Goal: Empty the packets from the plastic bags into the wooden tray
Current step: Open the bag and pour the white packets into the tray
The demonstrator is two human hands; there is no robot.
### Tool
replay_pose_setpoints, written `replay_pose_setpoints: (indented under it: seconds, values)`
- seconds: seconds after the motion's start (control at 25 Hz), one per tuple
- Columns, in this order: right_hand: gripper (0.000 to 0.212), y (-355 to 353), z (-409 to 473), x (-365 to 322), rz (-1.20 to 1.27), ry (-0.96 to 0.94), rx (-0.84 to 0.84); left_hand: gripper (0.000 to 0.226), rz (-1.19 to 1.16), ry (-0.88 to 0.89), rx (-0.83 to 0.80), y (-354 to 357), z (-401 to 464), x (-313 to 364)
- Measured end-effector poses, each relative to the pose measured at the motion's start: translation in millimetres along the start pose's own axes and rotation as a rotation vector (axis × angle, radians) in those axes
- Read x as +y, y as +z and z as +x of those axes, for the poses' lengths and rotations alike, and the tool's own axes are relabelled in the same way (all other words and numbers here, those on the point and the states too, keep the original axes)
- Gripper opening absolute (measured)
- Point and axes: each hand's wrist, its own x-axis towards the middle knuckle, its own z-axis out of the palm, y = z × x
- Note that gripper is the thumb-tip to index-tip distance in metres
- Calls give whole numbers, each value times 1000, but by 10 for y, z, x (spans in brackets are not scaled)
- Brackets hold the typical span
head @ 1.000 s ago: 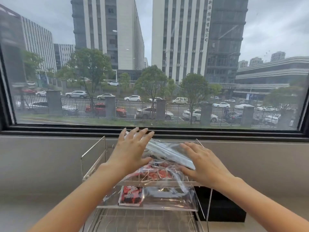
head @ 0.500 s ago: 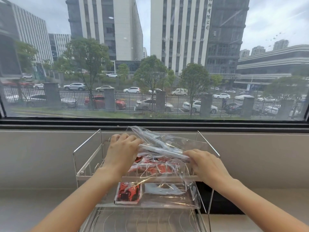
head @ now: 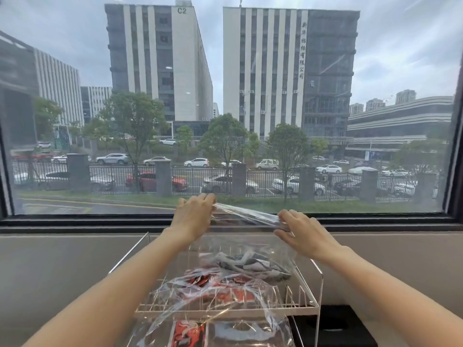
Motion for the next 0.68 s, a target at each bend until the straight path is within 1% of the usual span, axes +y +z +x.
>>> replay_pose_setpoints:
  seconds: [0.12, 0.28, 0.48, 0.6, 0.68]
  values:
    - [20, -189, 220, 51, -33, 30, 89, 20, 26, -2, 18, -192, 291, 54]
    - [18, -472, 414, 42, -73, 32, 210, 23, 54, 6, 89, -469, 537, 93]
    - [18, -1019, 441, -45, -51, -2, 336, 22, 45, 107, 343, -985, 609, 106]
    - [19, -1318, 268, -155, -14, -33, 361, 23, 18, 189, 502, -1281, 470, 151]
    - [19, -1468, 99, -252, 68, -63, 373, 19, 17, 240, 606, -1455, 291, 168]
